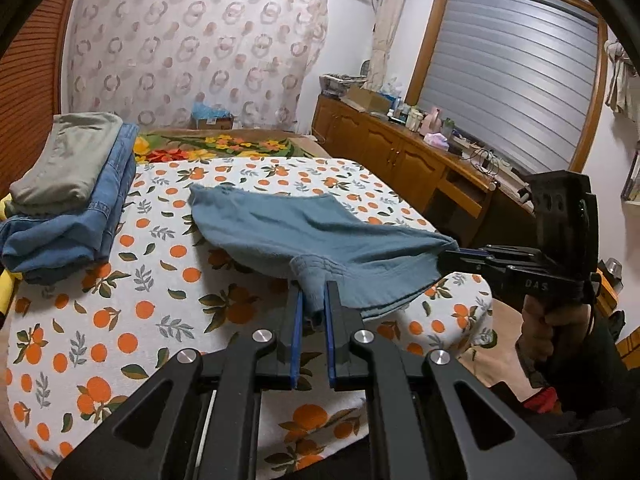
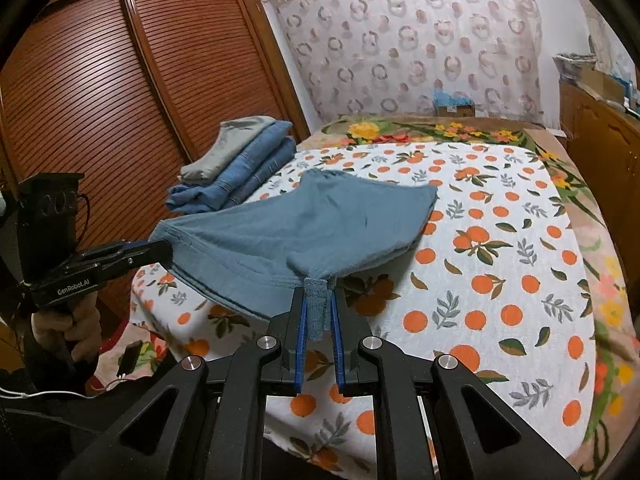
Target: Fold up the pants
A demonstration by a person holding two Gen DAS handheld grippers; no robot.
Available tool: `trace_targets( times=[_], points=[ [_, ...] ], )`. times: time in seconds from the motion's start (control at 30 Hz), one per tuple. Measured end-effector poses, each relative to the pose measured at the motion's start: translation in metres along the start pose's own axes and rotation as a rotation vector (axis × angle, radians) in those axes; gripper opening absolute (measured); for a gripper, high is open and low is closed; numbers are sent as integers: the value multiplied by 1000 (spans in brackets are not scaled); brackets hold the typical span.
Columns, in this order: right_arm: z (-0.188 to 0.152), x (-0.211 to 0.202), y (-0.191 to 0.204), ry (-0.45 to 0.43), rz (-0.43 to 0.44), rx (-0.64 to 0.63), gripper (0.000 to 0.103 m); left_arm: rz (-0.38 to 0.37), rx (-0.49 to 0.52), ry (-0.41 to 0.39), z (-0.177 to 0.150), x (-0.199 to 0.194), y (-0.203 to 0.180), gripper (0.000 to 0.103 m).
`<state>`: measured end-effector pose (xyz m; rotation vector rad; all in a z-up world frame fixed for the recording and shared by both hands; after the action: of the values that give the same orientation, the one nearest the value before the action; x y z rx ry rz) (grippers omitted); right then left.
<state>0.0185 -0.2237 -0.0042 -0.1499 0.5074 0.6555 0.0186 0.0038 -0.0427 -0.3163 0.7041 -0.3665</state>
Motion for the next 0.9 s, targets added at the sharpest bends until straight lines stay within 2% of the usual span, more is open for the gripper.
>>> trace_targets(
  times=[0.13,0.37,0.6,0.9],
  points=[
    [-1,-4,4,-5,-5,-12,11,0,5,-13,1,-5,-2,10],
    [11,13,-4,-2,-32,-12,11,23,-1,-8,20,18,7,10],
    [40,47,-31,-9,-79,22,11,62,15,-13,58,52,15,10],
    [69,102,-57,35,-121,18,11,126,1,17,98,103,37,11]
  ],
)
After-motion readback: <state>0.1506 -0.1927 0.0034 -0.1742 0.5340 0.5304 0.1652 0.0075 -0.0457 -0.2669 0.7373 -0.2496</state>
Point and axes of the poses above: each gripper's, at about its wrist camera, not at the fingertips, and x roughly the way its jaws point, y to its left, z to its top, the point moved 2 cm from there along x, roughly the way its jaws point, and after that the axes turned 12 degrees about -x, right-handed, at the moved point
